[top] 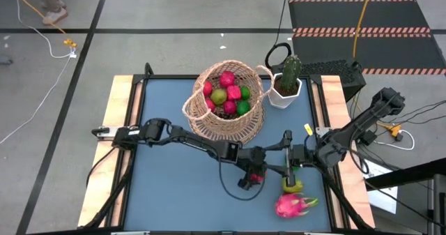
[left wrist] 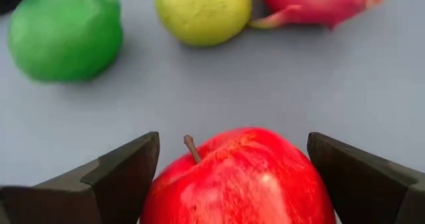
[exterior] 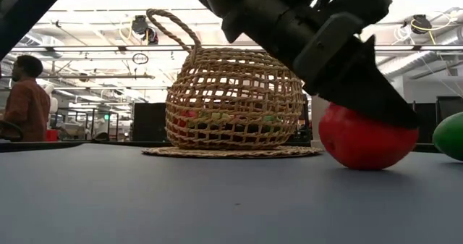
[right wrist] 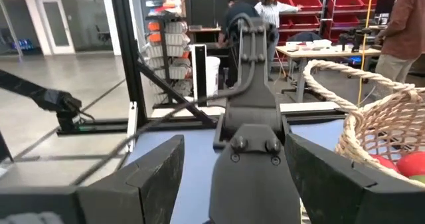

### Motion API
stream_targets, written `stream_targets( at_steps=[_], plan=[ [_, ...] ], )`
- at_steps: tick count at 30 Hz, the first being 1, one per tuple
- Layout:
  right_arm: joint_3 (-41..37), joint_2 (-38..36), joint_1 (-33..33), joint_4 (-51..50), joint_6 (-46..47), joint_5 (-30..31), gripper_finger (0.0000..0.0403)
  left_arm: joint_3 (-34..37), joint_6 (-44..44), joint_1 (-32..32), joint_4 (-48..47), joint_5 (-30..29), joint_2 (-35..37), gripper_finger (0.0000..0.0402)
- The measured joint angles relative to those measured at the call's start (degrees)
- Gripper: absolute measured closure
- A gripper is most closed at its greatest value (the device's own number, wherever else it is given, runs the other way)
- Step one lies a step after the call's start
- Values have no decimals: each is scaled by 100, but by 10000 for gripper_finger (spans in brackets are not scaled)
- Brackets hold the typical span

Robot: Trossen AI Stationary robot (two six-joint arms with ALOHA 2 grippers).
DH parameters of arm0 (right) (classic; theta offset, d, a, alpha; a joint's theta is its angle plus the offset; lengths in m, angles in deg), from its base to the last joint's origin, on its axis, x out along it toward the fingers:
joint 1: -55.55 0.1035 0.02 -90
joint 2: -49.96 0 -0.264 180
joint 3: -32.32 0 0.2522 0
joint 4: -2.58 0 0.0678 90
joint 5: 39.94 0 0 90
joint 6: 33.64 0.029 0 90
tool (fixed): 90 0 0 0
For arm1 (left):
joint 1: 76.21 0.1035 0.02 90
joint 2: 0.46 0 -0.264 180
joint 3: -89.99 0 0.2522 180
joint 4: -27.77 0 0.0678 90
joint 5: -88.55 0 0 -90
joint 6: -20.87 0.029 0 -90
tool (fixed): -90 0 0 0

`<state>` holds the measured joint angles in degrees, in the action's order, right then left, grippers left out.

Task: Build produce basket
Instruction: Put the red apple into the brown basket

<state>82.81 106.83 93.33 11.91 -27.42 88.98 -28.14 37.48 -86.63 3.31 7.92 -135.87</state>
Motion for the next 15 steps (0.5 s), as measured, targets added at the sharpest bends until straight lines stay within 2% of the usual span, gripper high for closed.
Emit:
stream_targets(
  at_steps=[7, 12, 15],
  plan=[
    [0, 126, 0, 70, -177, 0, 149, 3, -1034, -7, -379, -512, 17, 27],
    [0, 126, 0, 90, -187, 0, 149, 233, -1474, -74, -313, -938, 39, 85],
    [0, 126, 0, 114, -196, 0, 149, 245, -1498, -111, -313, -944, 68, 91]
  ],
)
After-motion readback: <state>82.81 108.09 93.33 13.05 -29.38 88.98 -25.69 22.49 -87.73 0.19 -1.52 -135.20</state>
